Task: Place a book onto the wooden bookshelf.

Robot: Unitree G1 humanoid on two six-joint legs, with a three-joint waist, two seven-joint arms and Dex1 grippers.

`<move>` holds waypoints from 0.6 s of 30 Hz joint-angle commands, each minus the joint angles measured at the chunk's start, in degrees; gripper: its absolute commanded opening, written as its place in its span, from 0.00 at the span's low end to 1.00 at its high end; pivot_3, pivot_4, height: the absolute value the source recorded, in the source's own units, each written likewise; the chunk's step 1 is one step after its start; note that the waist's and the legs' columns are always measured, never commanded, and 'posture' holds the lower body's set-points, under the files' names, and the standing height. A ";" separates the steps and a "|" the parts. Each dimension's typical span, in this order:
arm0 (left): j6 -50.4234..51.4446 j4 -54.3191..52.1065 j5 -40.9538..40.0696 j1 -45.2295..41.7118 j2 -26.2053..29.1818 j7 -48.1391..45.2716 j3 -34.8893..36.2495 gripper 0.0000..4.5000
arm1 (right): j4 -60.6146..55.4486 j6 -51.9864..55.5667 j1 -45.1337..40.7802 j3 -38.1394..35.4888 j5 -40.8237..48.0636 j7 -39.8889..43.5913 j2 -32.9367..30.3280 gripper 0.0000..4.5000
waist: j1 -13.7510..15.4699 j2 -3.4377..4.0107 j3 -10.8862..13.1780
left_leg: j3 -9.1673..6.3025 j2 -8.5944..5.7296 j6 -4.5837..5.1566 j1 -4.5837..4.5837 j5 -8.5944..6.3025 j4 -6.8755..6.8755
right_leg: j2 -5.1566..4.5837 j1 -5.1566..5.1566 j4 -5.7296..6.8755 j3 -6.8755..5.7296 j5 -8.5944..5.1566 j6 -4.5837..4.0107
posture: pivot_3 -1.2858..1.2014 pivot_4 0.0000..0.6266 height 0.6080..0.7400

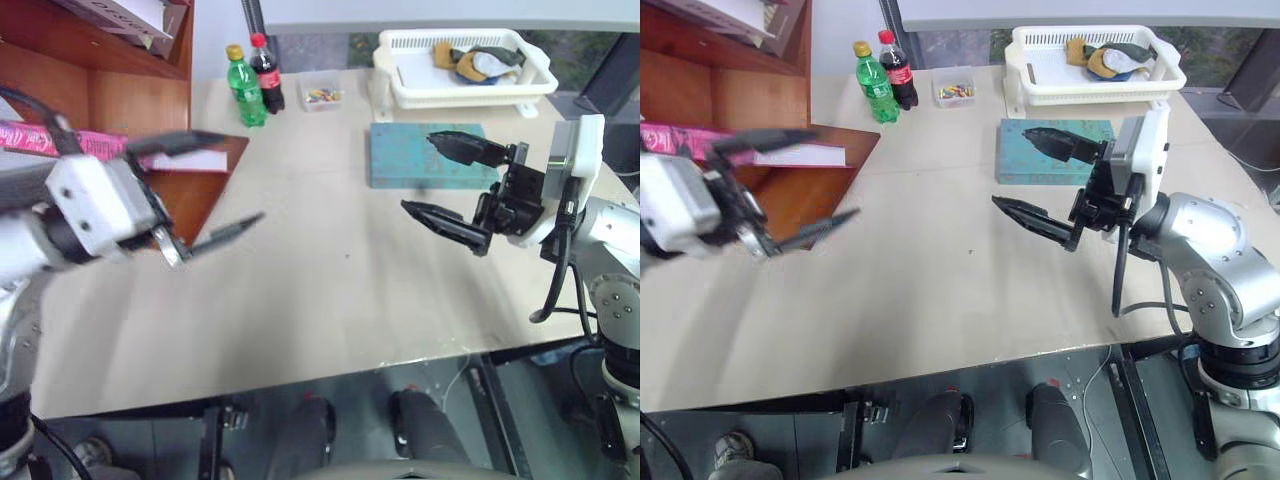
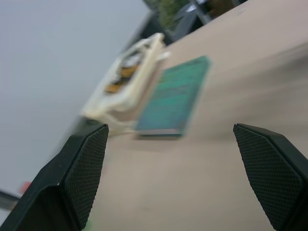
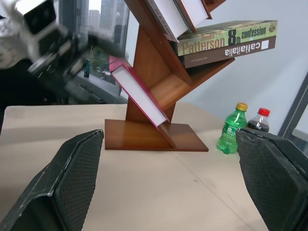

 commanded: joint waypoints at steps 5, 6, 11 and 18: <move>7.53 -5.52 -2.85 9.95 -17.34 16.47 -3.19 0.61 | -2.37 -0.12 0.41 -2.21 0.29 -0.78 -1.55 1.00 | 0.41 -0.08 -0.03 | -0.03 0.01 0.00 0.05 0.00 0.03 | -0.02 0.08 0.00 -0.01 0.01 0.01 | 0.52 0.24 1.00; 7.47 -6.03 -1.58 10.10 -19.11 18.21 -4.25 0.53 | -2.50 -0.02 0.50 -2.32 0.39 -0.96 -1.67 1.00 | 0.65 -0.09 -0.03 | -0.06 0.01 0.00 0.06 0.00 0.05 | -0.04 0.11 0.01 -0.03 0.01 0.01 | 0.52 0.24 1.00; 7.80 -4.33 3.75 3.27 -29.79 32.06 -9.16 0.02 | -3.01 0.45 0.71 -2.28 0.73 -1.60 -2.14 1.00 | 1.96 -0.13 -0.06 | -0.16 -0.09 0.00 0.18 0.00 0.10 | -0.09 0.33 0.03 -0.11 0.01 0.01 | 0.52 0.24 1.00; 4.84 3.44 13.08 -7.06 -37.40 41.52 -13.55 0.02 | -2.97 1.19 -0.31 -1.97 1.06 -2.15 -2.31 1.00 | 1.74 -0.24 -0.13 | -0.19 -0.16 0.00 0.18 0.00 0.18 | -0.06 0.38 0.04 -0.14 0.02 0.00 | 0.52 0.24 1.00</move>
